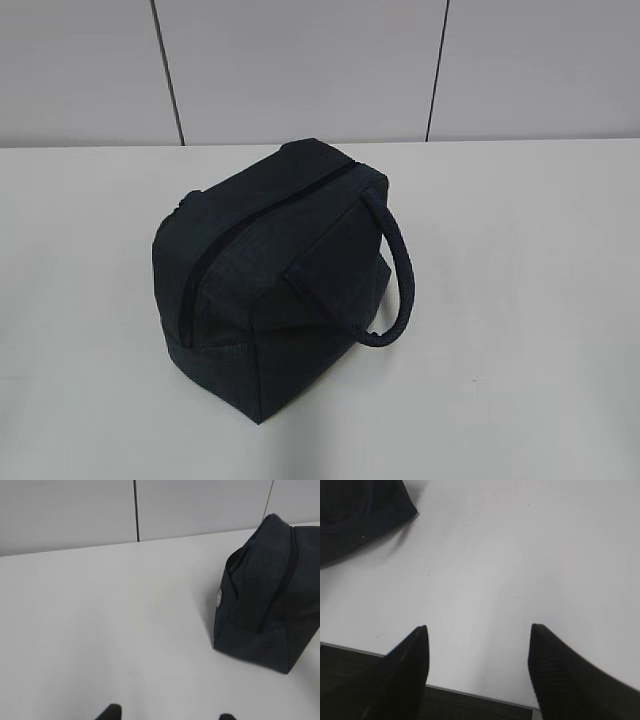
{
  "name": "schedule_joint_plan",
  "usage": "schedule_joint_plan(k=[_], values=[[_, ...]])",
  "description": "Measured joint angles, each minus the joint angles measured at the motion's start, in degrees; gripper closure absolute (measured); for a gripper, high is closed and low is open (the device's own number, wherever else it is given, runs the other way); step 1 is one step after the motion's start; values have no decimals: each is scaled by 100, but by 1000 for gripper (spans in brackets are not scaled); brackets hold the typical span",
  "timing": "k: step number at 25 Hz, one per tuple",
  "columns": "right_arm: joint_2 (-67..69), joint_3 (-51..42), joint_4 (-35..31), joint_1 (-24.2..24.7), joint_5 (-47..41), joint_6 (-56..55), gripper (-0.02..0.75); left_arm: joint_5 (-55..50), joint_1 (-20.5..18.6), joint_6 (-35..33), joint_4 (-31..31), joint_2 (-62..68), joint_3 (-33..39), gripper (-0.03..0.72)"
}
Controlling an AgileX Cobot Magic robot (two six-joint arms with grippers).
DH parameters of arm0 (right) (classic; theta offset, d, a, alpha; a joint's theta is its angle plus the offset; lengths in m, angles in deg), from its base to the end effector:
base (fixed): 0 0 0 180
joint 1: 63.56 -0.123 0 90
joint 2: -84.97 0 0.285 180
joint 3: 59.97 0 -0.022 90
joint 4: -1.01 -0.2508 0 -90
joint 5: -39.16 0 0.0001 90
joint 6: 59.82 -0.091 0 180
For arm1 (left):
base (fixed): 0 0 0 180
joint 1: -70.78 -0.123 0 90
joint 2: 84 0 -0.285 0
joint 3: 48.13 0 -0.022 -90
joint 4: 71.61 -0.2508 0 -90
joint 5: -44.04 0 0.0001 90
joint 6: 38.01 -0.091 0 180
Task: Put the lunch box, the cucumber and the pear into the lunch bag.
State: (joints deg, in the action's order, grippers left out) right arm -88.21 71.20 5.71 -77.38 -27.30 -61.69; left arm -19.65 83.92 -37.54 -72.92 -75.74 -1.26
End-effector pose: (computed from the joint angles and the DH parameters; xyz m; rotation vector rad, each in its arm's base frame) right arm -0.0095 -0.0094 0.2683 -0.2122 2.1182 0.0622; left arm -0.0085 0.0039 0.2814 0.2270 2.0633 -0.1181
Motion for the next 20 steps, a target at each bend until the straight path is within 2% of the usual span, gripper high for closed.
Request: schedule_joint_plan(k=[17,20], values=[[-5,0,-10,0,14,-26,257,-18,0,0,44,-103,0,364],[-14,0,-22,278,28,-30,257,-23,-115,0,56,-135,0,367]])
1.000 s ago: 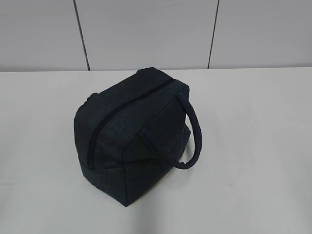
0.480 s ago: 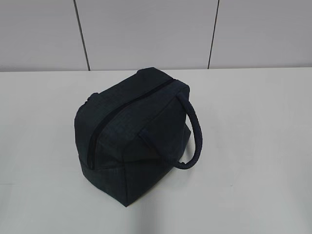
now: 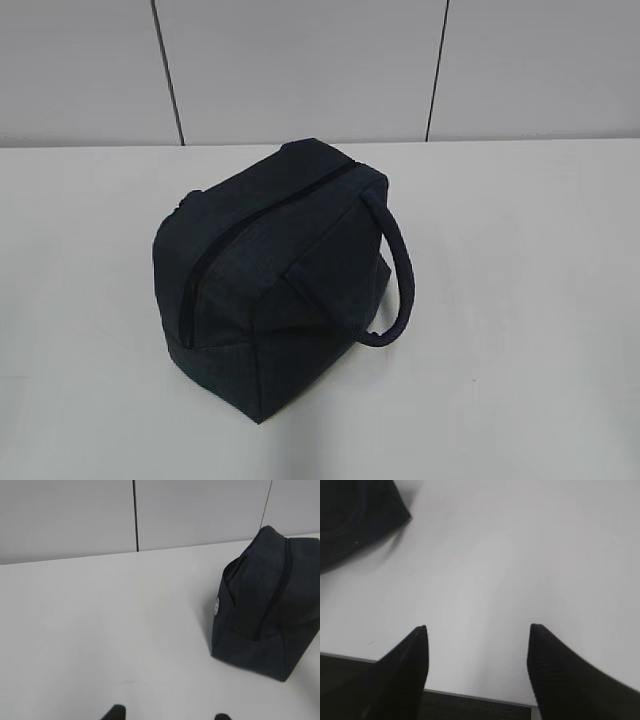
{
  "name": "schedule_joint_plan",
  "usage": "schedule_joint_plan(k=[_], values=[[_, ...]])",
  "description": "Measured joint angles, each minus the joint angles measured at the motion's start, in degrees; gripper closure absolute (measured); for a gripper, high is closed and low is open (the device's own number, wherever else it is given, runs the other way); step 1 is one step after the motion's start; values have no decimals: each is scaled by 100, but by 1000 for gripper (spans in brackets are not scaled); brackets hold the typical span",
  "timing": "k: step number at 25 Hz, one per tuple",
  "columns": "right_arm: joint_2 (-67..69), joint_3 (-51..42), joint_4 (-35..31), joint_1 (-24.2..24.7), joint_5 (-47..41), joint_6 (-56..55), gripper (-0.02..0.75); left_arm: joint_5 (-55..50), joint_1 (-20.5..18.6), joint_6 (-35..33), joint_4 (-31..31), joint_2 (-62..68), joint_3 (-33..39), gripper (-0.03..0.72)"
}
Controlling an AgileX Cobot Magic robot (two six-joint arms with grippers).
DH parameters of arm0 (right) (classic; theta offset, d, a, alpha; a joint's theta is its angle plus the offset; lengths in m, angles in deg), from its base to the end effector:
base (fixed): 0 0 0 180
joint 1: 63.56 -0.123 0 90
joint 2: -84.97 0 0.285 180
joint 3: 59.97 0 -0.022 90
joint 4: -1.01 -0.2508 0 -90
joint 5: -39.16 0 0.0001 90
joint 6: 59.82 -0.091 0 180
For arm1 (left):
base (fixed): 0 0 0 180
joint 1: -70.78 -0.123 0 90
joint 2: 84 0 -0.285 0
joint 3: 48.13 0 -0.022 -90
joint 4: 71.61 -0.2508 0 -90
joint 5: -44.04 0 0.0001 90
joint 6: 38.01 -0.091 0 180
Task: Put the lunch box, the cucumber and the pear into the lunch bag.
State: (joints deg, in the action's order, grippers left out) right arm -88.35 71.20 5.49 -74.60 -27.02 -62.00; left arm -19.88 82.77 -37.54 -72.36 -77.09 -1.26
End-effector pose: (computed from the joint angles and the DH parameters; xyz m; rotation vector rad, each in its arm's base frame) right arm -0.0101 -0.0086 0.2686 -0.1551 2.1158 0.0422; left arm -0.0126 0.0038 0.2808 0.2050 2.0461 -0.1193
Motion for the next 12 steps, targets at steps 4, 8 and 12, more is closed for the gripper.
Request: schedule_joint_plan(k=[4,8,12], values=[[0,0,0,853,10,0,257,-6,-468,0,6,0,0,381],[0,0,0,1086,10,0,257,-6,-627,0,6,0,0,384],[0,0,0,1090,10,-10,258,-6,-632,5,6,0,0,388]])
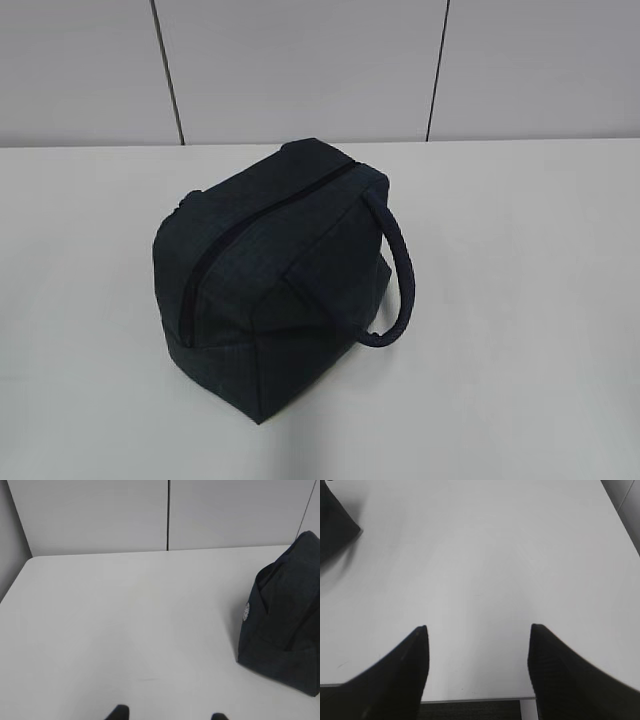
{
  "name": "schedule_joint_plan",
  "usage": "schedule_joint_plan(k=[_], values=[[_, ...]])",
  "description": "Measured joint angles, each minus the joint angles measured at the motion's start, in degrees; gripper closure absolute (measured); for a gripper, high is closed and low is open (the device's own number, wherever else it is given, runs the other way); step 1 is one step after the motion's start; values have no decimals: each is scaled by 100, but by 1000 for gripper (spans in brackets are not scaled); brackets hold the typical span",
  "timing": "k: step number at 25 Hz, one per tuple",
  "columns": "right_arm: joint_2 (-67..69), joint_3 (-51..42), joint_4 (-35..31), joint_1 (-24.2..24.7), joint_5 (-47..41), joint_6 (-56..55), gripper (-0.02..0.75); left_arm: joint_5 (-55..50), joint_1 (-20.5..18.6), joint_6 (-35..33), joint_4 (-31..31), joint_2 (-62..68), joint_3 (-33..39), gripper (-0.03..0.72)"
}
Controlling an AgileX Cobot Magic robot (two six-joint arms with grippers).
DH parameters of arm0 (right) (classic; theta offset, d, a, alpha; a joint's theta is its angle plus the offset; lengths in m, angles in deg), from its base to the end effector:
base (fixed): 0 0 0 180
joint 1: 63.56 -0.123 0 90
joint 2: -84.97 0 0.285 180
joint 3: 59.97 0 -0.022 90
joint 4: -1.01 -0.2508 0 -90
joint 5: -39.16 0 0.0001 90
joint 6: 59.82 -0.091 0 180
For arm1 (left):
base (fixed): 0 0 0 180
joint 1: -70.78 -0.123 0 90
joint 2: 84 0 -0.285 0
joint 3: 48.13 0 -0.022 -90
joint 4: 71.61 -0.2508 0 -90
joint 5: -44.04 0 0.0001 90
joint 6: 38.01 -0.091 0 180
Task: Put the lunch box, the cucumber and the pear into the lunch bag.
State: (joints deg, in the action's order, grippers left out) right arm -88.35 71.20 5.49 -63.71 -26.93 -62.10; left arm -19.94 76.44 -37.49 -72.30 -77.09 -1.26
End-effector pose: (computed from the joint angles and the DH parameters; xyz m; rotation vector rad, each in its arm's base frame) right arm -0.0115 -0.0065 0.2687 0.0482 2.1199 -0.0695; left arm -0.0130 0.0023 0.2808 0.0909 2.0536 -0.0525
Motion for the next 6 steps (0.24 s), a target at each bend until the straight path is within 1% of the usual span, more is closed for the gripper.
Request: schedule_joint_plan(k=[6], values=[[0,0,0,0,0,0,258,0,0,0,0,0,0,403]])
